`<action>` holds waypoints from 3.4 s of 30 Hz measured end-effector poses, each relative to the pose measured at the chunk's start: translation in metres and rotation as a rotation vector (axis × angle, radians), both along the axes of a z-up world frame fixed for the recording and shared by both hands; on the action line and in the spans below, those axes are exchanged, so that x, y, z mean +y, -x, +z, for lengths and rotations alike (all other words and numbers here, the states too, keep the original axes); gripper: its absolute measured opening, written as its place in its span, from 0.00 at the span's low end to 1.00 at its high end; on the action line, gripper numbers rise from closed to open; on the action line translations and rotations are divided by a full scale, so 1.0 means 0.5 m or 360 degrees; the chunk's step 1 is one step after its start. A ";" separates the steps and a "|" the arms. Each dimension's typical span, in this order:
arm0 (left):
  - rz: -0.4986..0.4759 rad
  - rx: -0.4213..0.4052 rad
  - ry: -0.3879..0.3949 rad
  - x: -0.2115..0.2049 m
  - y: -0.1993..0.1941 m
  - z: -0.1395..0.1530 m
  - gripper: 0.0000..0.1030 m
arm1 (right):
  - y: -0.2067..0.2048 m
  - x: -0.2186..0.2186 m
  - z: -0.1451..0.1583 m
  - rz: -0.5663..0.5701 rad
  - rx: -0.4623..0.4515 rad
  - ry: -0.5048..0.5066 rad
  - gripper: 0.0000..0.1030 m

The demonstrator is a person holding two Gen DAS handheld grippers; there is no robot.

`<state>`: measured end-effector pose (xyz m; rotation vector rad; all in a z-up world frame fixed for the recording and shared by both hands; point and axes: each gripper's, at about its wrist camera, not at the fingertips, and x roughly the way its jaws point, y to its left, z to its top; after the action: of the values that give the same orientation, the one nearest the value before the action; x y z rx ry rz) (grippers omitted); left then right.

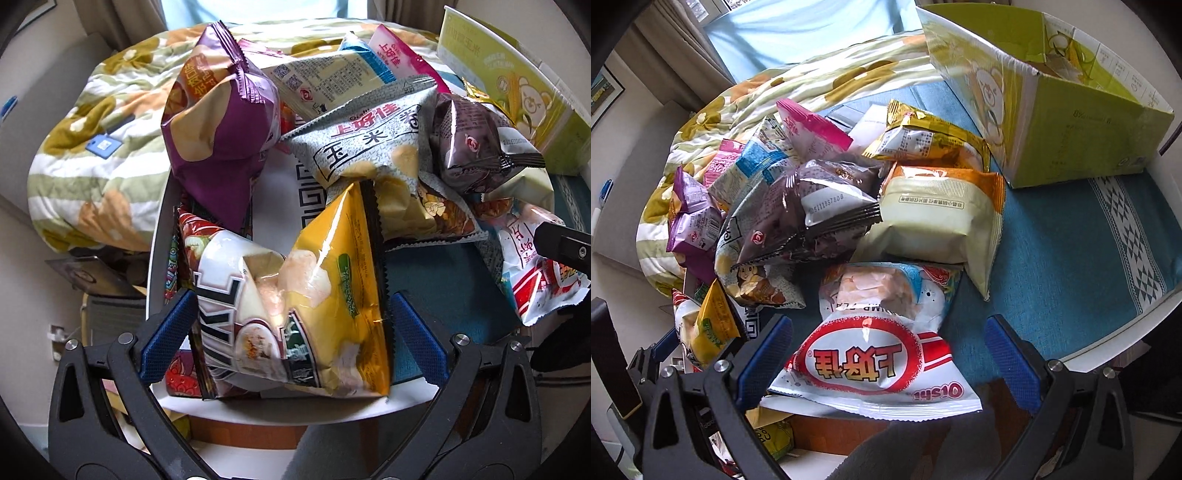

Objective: Organize snacks
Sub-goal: 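Grasp the yellow chip bag with the left gripper while the right grasps the white-red shrimp bag, then carry the yellow chip bag into the cardboard box and open the left gripper, then lower the white-red shrimp bag into the box and open the right gripper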

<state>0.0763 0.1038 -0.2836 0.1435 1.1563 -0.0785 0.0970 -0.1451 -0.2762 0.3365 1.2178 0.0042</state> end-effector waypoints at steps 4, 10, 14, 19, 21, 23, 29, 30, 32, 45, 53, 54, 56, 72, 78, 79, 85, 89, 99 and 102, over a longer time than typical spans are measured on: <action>-0.0009 0.0058 0.0023 0.010 -0.017 -0.024 0.93 | -0.006 0.000 -0.017 -0.0028 0.0037 -0.0007 1.00; -0.0035 0.0030 0.0054 0.031 -0.027 -0.017 0.80 | -0.009 0.000 -0.039 -0.0056 0.0079 -0.0030 1.00; -0.0056 0.0018 0.0062 0.039 -0.027 -0.015 0.74 | -0.009 -0.004 -0.053 -0.0090 0.0096 -0.0061 1.00; -0.0094 0.0013 0.0073 0.038 -0.020 -0.010 0.71 | 0.000 -0.007 -0.064 -0.0100 0.0103 -0.0155 0.78; -0.0103 0.0007 0.0082 0.041 -0.014 -0.005 0.71 | 0.007 0.000 -0.055 -0.0095 0.0092 -0.0123 0.74; -0.0108 0.0000 0.0091 0.037 -0.005 0.003 0.71 | 0.010 0.009 -0.046 -0.0099 0.0075 -0.0119 0.69; -0.0099 -0.0048 0.0105 0.050 0.017 0.048 0.71 | 0.026 0.021 -0.012 -0.0081 0.0037 -0.0111 0.66; -0.0102 -0.0062 0.0103 0.051 0.020 0.060 0.71 | 0.032 0.019 -0.003 -0.0081 0.0027 -0.0107 0.65; -0.0101 -0.0079 0.0133 0.054 0.028 0.086 0.71 | 0.040 0.017 0.017 -0.0076 0.0008 -0.0099 0.65; -0.0218 -0.0310 0.0241 -0.081 0.002 0.263 0.71 | 0.034 -0.016 0.238 -0.0007 -0.0410 0.0166 0.64; -0.0317 -0.0590 0.0261 -0.289 -0.123 0.407 0.71 | -0.064 -0.165 0.361 0.0005 -0.0721 0.0255 0.64; -0.0319 -0.0609 0.0271 -0.322 -0.142 0.418 0.71 | -0.079 -0.190 0.369 0.0005 -0.0728 0.0292 0.64; -0.0341 -0.0627 0.0307 -0.392 -0.182 0.435 0.71 | -0.112 -0.240 0.380 0.0024 -0.0735 0.0360 0.64; -0.0369 -0.0429 0.0178 -0.772 -0.483 0.343 0.76 | -0.323 -0.545 0.332 0.0129 -0.0658 0.0329 0.64; -0.0438 -0.0345 0.0120 -0.825 -0.550 0.278 0.95 | -0.368 -0.591 0.290 0.0072 -0.0576 0.0279 0.64; -0.0428 -0.0330 0.0100 -0.825 -0.559 0.269 0.96 | -0.373 -0.596 0.285 0.0058 -0.0562 0.0282 0.64; -0.0363 -0.0241 0.0180 -0.778 -0.580 0.241 0.96 | -0.403 -0.612 0.265 0.0032 -0.0508 0.0272 0.64; -0.0317 -0.0223 0.0179 -0.742 -0.563 0.243 0.96 | -0.425 -0.614 0.261 0.0052 -0.0496 0.0293 0.64; -0.0224 -0.0290 0.0101 -0.700 -0.525 0.283 0.96 | -0.495 -0.591 0.281 0.0174 -0.0569 0.0250 0.65; -0.0196 -0.0287 0.0113 -0.688 -0.518 0.287 0.96 | -0.529 -0.584 0.265 0.0201 -0.0532 0.0161 0.65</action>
<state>0.3354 -0.2399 -0.1401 0.1552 0.9626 -0.2112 0.3614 -0.4371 -0.1438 0.1616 0.9025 0.1035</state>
